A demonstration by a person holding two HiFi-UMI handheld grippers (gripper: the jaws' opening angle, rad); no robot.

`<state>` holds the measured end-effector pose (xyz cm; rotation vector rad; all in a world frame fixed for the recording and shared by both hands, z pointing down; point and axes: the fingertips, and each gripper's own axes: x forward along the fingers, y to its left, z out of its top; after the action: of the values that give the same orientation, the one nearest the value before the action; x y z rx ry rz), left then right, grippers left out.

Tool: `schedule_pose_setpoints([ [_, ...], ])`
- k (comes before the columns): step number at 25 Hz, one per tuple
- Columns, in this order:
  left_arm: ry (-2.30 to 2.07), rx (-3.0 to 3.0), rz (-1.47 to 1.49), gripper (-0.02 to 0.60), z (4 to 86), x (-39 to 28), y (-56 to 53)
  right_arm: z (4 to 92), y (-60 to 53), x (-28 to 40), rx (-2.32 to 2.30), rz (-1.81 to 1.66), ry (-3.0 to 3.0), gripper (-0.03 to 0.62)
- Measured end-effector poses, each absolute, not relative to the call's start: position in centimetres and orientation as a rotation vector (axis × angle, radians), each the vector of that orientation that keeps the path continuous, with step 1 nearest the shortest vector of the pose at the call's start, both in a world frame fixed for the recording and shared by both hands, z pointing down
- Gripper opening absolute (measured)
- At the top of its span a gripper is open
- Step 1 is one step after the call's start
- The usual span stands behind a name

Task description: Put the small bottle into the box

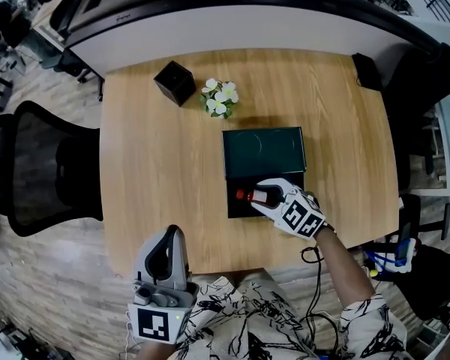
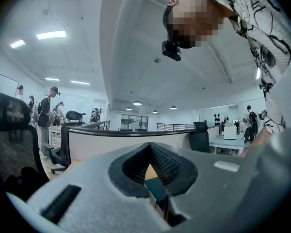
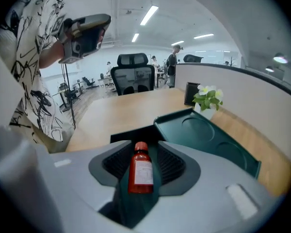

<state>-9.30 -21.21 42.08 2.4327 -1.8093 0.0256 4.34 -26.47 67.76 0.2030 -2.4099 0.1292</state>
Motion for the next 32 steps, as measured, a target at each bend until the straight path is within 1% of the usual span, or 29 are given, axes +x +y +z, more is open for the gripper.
schedule_pose_setpoints([
  [4, -1.810, 2.447, 0.017, -0.003, 41.3, -8.8, -21.1, 61.6, -26.3, 5.3, 0.369, 0.199, -2.568, 0.019],
  [5, -1.809, 2.452, 0.015, -0.003, 41.2, -8.7, -21.0, 59.9, -26.3, 5.7, 0.417, 0.207, -2.605, 0.006],
  [11, -1.806, 2.492, -0.001, -0.003, 39.7, -7.8, -20.7, 50.8, -26.7, 9.9, 0.768, 0.221, -2.750, 0.005],
  [17, -1.830, 2.512, 0.024, -0.003, 38.5, -8.1, -20.3, 42.5, -27.2, 17.2, 1.261, 0.248, -2.819, 0.006],
  [21, -1.890, 2.550, -0.023, -0.003, 36.2, -9.0, -20.6, 38.0, -26.7, 21.9, 1.541, 0.215, -2.790, 0.005],
  [27, -1.917, 2.555, 0.001, -0.003, 34.8, -10.0, -20.8, 33.2, -24.4, 26.1, 1.777, -0.027, -2.710, 0.005],
  [32, -1.969, 2.548, 0.018, -0.003, 34.4, -11.2, -20.4, 32.0, -23.0, 28.4, 1.877, -0.099, -2.657, 0.005],
])
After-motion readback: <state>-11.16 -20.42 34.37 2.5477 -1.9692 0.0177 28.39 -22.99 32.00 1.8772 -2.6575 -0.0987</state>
